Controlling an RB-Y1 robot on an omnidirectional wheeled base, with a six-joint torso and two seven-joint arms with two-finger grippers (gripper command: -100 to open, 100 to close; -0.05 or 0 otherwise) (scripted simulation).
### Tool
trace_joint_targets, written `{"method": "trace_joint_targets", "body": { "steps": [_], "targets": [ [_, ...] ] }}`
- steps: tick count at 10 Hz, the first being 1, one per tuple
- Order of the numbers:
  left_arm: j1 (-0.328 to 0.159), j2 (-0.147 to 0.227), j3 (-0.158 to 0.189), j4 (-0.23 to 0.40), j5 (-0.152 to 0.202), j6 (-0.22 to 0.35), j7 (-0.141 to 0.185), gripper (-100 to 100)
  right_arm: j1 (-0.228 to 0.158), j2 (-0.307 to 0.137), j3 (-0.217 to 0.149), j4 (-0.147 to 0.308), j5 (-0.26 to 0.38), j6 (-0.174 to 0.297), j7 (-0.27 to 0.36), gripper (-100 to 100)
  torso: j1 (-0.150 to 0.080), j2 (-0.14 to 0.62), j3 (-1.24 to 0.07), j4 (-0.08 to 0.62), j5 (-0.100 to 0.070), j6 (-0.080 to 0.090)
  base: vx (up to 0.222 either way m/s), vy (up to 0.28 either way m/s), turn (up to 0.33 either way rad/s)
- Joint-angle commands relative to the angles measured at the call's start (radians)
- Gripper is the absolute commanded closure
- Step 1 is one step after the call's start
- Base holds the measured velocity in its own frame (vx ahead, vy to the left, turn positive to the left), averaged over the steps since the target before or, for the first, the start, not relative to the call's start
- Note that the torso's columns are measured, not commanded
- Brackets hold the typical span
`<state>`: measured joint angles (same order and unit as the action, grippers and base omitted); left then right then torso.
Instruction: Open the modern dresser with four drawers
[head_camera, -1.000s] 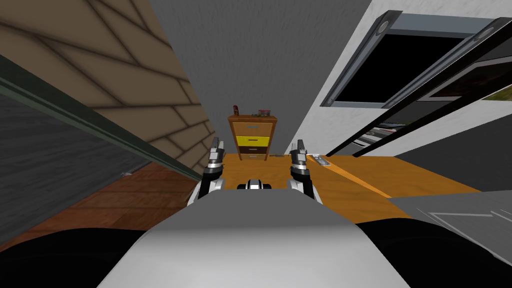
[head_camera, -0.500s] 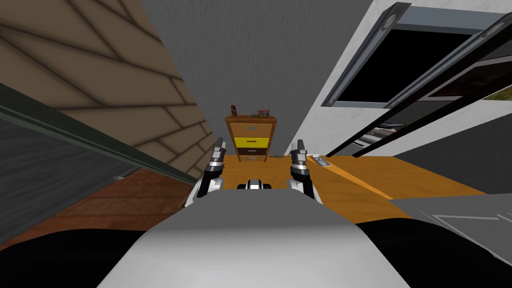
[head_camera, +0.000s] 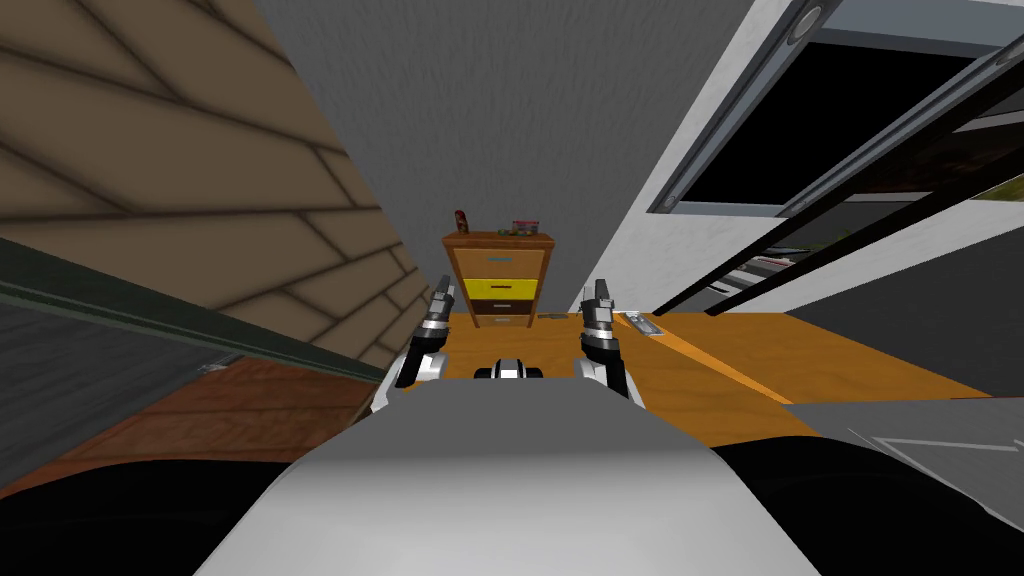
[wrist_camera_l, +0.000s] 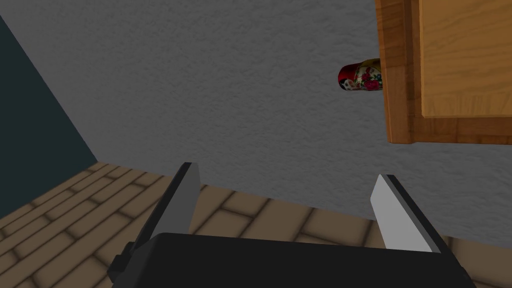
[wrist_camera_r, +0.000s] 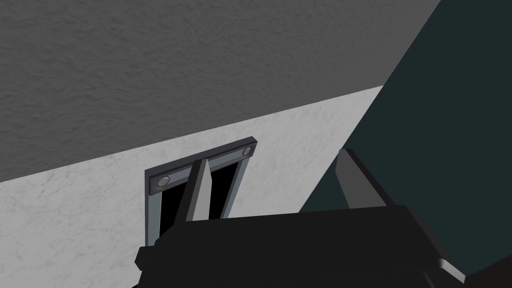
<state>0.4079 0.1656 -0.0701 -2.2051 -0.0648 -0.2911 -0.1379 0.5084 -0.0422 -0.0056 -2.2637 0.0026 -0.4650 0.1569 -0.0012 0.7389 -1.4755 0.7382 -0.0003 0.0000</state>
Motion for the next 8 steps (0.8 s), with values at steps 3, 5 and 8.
{"method": "trace_joint_targets", "body": {
  "steps": [3, 5, 8],
  "targets": [
    [-0.028, 0.000, -0.002, 0.013, 0.000, 0.092, -0.002, -100, 0.000, 0.000, 0.000, 0.000, 0.000, 0.000, 0.000, 0, 0.002, -0.001, 0.000, 0.000, 0.001, 0.000, 0.094, -0.010, -0.021],
    [-0.042, -0.003, -0.003, 0.019, 0.001, 0.143, -0.003, -100, 0.000, 0.000, 0.000, 0.000, 0.000, 0.000, 0.000, 0, 0.001, -0.002, -0.001, 0.000, 0.000, 0.000, 0.122, -0.011, -0.027],
    [-0.057, -0.006, -0.003, 0.026, 0.002, 0.195, -0.004, -100, 0.000, 0.000, 0.000, 0.000, 0.000, 0.000, 0.000, 0, 0.001, 0.000, 0.000, 0.000, 0.000, 0.000, 0.110, -0.015, -0.022]
  ]
}}
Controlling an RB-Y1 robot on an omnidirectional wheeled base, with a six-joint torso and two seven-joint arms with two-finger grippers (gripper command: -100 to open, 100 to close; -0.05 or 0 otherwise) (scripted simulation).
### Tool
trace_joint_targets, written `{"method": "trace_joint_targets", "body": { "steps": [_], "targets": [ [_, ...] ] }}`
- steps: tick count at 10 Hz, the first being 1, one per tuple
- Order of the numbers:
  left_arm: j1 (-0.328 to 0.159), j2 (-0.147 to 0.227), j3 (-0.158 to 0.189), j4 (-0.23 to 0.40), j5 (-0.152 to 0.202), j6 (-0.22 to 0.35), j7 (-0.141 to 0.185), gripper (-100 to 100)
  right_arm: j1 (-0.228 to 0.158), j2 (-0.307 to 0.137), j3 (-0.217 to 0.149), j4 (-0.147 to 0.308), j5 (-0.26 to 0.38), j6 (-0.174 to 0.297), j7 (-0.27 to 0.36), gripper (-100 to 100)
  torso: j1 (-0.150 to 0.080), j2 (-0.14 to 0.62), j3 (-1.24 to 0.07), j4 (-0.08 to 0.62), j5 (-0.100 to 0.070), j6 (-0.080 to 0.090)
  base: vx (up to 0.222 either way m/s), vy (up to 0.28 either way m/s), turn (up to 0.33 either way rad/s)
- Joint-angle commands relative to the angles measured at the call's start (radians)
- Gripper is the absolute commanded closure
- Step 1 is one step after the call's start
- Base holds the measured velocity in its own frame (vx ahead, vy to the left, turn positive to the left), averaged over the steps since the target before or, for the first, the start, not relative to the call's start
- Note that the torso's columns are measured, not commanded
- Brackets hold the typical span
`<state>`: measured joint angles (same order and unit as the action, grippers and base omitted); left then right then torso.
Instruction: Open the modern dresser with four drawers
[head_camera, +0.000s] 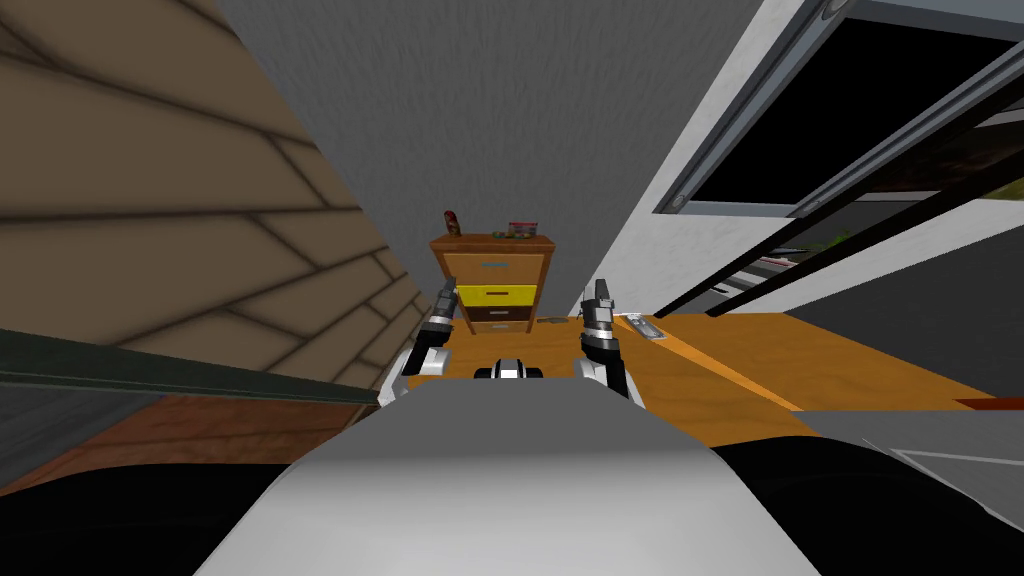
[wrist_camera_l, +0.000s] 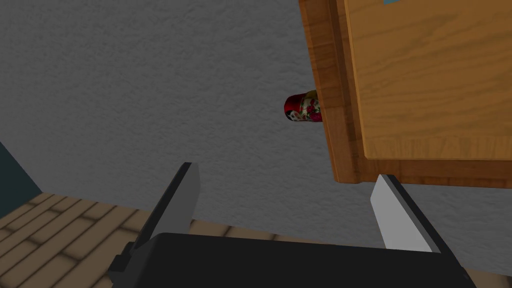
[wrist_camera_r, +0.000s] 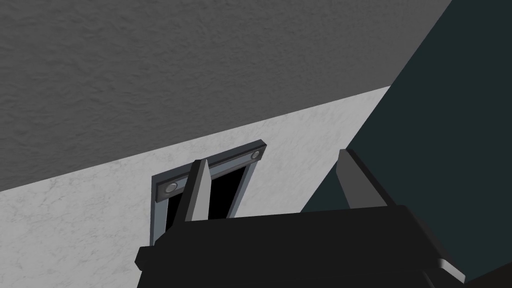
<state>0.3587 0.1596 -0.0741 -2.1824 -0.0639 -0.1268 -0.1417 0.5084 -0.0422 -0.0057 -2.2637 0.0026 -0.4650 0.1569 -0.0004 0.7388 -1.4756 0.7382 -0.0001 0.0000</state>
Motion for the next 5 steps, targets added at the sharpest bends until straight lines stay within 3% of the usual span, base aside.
{"method": "trace_joint_targets", "body": {
  "steps": [1, 5],
  "targets": [
    [-0.013, 0.000, 0.001, 0.005, 0.002, 0.049, 0.000, -100, 0.000, 0.000, 0.000, 0.000, 0.000, 0.000, 0.000, 0, 0.000, 0.001, 0.001, 0.000, 0.000, 0.000, 0.086, -0.005, -0.025],
    [-0.036, -0.001, 0.000, 0.015, 0.003, 0.130, -0.001, -100, 0.000, 0.000, 0.000, 0.000, 0.000, 0.000, 0.000, 0, 0.000, -0.002, -0.001, -0.001, 0.000, 0.000, 0.111, -0.017, -0.023]
  ]
}}
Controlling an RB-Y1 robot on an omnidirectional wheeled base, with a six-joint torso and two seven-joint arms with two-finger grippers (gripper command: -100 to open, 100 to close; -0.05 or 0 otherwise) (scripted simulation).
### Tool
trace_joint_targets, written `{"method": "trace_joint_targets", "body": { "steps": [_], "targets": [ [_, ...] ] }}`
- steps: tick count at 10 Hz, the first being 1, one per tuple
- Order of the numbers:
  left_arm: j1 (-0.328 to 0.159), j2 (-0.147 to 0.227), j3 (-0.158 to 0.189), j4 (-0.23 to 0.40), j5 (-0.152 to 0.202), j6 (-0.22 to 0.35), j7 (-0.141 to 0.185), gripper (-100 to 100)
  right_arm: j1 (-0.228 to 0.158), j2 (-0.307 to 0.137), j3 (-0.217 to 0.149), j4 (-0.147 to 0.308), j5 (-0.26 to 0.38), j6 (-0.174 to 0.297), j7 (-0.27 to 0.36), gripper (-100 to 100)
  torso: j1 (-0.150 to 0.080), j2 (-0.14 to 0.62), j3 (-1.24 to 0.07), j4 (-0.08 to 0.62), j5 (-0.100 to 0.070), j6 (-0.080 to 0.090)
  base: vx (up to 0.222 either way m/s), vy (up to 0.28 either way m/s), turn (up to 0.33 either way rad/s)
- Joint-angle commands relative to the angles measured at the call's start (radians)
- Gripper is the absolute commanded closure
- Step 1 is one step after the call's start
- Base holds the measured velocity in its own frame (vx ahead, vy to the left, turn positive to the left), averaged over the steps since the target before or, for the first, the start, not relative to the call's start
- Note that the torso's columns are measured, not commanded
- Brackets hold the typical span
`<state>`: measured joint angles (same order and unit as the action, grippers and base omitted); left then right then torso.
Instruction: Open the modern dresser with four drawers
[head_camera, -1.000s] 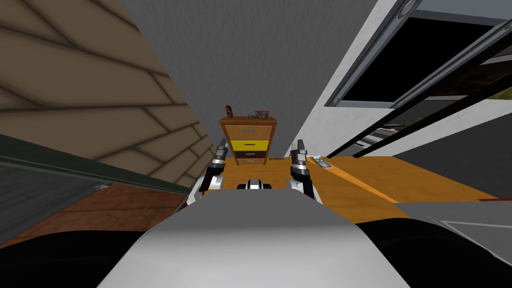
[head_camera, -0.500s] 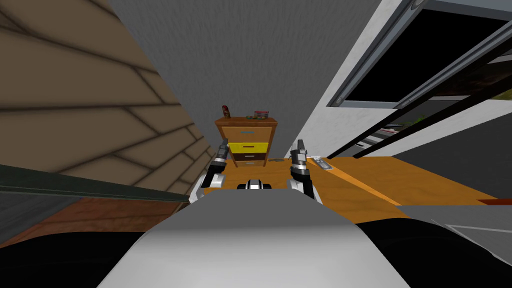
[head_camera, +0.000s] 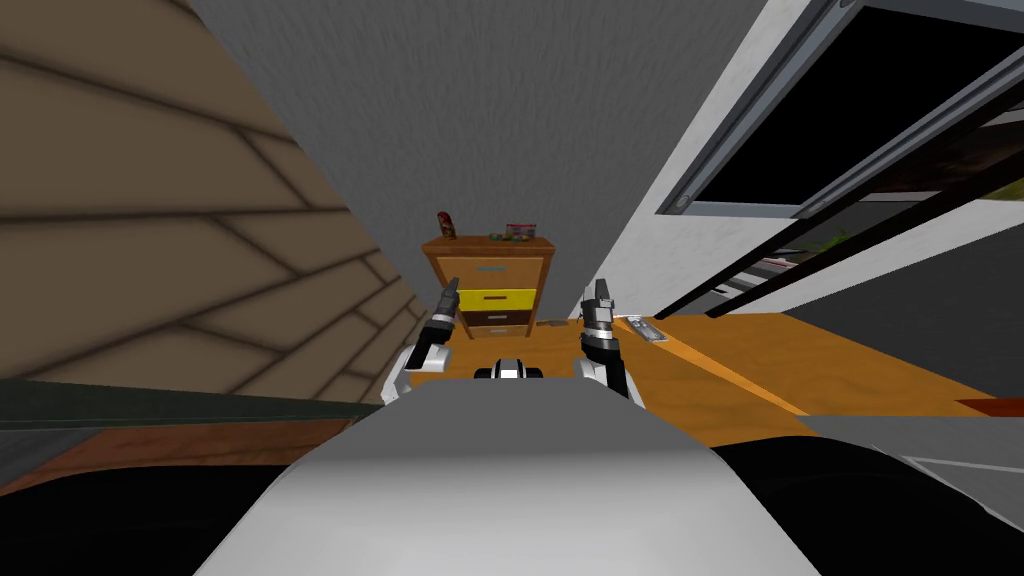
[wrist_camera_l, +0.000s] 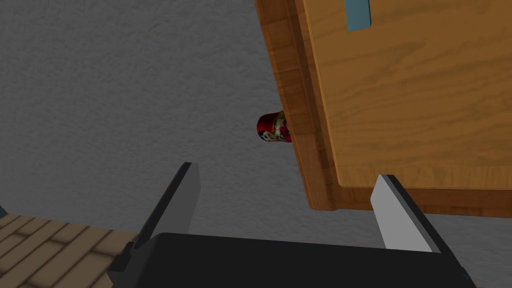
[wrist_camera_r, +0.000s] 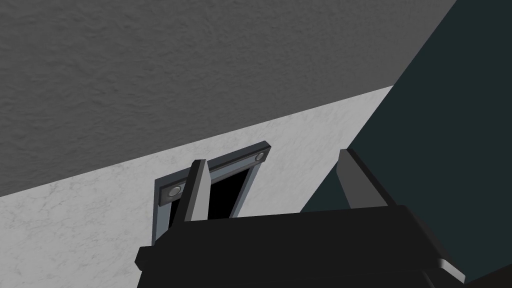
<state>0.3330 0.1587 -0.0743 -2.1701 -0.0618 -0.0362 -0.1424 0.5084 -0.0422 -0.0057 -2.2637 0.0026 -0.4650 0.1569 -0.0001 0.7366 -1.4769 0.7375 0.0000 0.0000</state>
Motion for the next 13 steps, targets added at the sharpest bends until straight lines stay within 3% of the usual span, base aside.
{"method": "trace_joint_targets", "body": {
  "steps": [1, 7, 13],
  "targets": [
    [-0.017, -0.001, 0.000, 0.005, 0.001, 0.062, 0.000, -100, 0.000, 0.000, 0.000, 0.000, 0.000, 0.000, 0.000, 0, -0.001, 0.000, 0.000, 0.000, 0.000, 0.000, 0.112, -0.030, -0.027],
    [-0.057, -0.037, -0.001, 0.022, 0.004, 0.198, -0.002, -100, 0.000, 0.000, 0.000, 0.000, 0.000, 0.000, 0.000, 0, 0.000, 0.002, 0.001, 0.001, 0.000, 0.000, 0.124, -0.005, -0.026],
    [-0.080, -0.140, -0.002, 0.031, 0.005, 0.279, -0.003, -100, 0.000, 0.000, 0.000, 0.000, 0.000, 0.000, 0.000, 0, 0.001, 0.003, 0.002, 0.001, 0.000, 0.000, 0.080, -0.011, -0.017]
  ]
}}
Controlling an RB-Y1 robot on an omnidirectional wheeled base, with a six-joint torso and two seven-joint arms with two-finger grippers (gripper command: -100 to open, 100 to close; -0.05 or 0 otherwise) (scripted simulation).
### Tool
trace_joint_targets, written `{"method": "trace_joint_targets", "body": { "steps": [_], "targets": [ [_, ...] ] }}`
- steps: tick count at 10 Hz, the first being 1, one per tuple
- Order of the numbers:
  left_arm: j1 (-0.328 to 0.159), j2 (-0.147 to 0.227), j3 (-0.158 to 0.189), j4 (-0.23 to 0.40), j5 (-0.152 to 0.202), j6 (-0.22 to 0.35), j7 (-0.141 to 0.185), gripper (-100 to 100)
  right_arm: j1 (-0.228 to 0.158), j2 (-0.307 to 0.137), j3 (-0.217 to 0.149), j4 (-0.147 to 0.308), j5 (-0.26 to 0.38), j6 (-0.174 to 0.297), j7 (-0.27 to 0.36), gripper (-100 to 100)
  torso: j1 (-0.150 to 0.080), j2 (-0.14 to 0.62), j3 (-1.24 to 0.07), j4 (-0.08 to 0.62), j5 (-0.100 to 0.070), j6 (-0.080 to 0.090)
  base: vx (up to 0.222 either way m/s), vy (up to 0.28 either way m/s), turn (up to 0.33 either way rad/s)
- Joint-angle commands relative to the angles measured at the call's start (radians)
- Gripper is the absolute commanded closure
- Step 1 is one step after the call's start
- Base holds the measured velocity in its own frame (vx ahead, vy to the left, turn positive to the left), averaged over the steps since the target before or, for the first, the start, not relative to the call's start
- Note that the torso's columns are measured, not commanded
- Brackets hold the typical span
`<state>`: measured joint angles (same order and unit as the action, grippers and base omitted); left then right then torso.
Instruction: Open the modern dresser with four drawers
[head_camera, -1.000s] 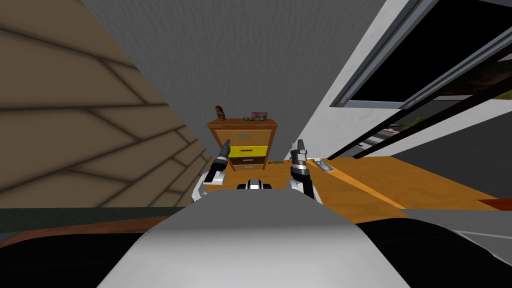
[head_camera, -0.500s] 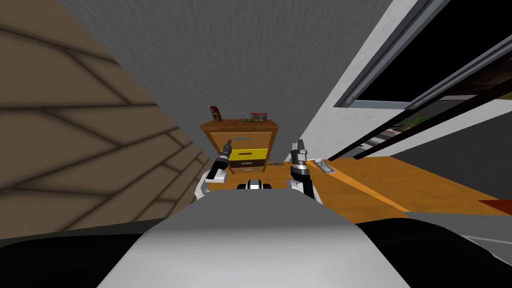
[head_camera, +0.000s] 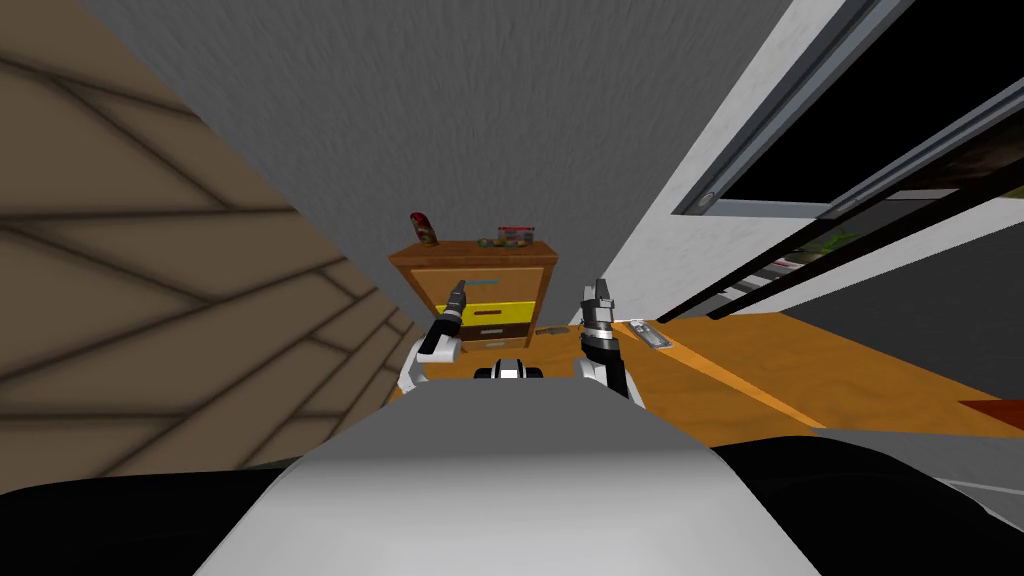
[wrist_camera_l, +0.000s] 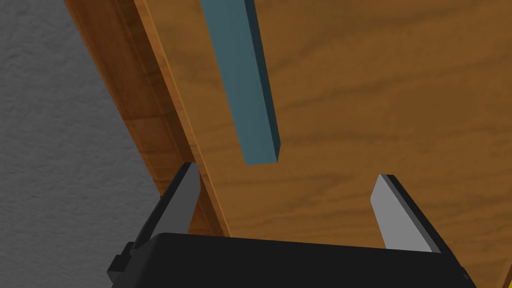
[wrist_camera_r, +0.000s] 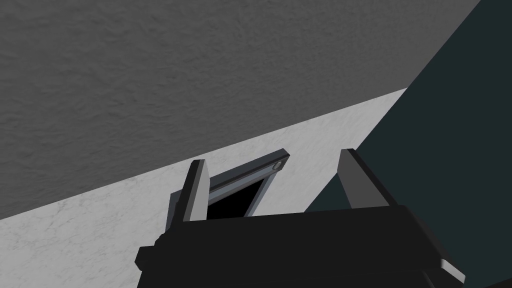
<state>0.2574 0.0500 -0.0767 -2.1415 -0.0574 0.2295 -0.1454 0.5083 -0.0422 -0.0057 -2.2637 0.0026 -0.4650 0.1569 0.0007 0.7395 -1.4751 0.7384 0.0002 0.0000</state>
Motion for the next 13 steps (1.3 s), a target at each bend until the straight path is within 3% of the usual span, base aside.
{"method": "trace_joint_targets", "body": {
  "steps": [1, 2, 3, 4, 10, 11, 13],
  "targets": [
    [-0.003, -0.020, 0.000, 0.001, 0.000, 0.009, 0.000, -100, 0.000, 0.000, 0.000, 0.000, 0.000, 0.000, 0.000, 0, -0.001, 0.000, 0.000, 0.000, 0.000, 0.000, 0.020, -0.004, 0.000],
    [-0.001, -0.024, 0.001, -0.028, -0.001, 0.038, -0.002, -100, 0.000, 0.000, 0.000, 0.000, 0.000, 0.000, 0.000, 0, -0.001, 0.000, 0.000, 0.000, 0.000, 0.000, 0.089, -0.007, -0.029],
    [-0.002, -0.022, 0.001, -0.014, 0.000, 0.023, -0.001, -100, 0.000, 0.000, 0.000, 0.000, 0.000, 0.000, 0.000, 0, -0.001, -0.004, -0.002, -0.001, 0.000, 0.000, 0.056, -0.004, -0.006],
    [-0.002, -0.022, 0.001, -0.016, 0.000, 0.026, -0.001, 100, 0.000, 0.000, 0.000, 0.000, 0.000, 0.000, 0.000, 0, -0.001, -0.002, -0.002, -0.001, 0.000, 0.000, 0.008, -0.001, 0.002],
    [0.023, -0.017, -0.013, -0.058, 0.003, 0.039, -0.003, 100, -0.001, 0.000, 0.000, 0.000, 0.000, 0.000, 0.000, 0, -0.001, -0.001, -0.001, 0.000, 0.000, 0.000, -0.149, -0.006, 0.011],
    [0.024, 0.026, -0.013, -0.061, 0.003, 0.041, -0.003, -100, 0.000, 0.000, 0.000, 0.000, 0.000, 0.000, 0.000, 0, -0.001, -0.007, -0.004, -0.002, 0.000, 0.000, -0.014, -0.003, -0.004],
    [0.023, 0.063, -0.012, -0.064, 0.003, 0.045, -0.003, -100, 0.000, 0.000, 0.000, 0.000, 0.000, 0.000, 0.000, 0, 0.000, -0.008, -0.005, -0.003, 0.000, 0.000, 0.030, -0.005, -0.002]
  ]
}}
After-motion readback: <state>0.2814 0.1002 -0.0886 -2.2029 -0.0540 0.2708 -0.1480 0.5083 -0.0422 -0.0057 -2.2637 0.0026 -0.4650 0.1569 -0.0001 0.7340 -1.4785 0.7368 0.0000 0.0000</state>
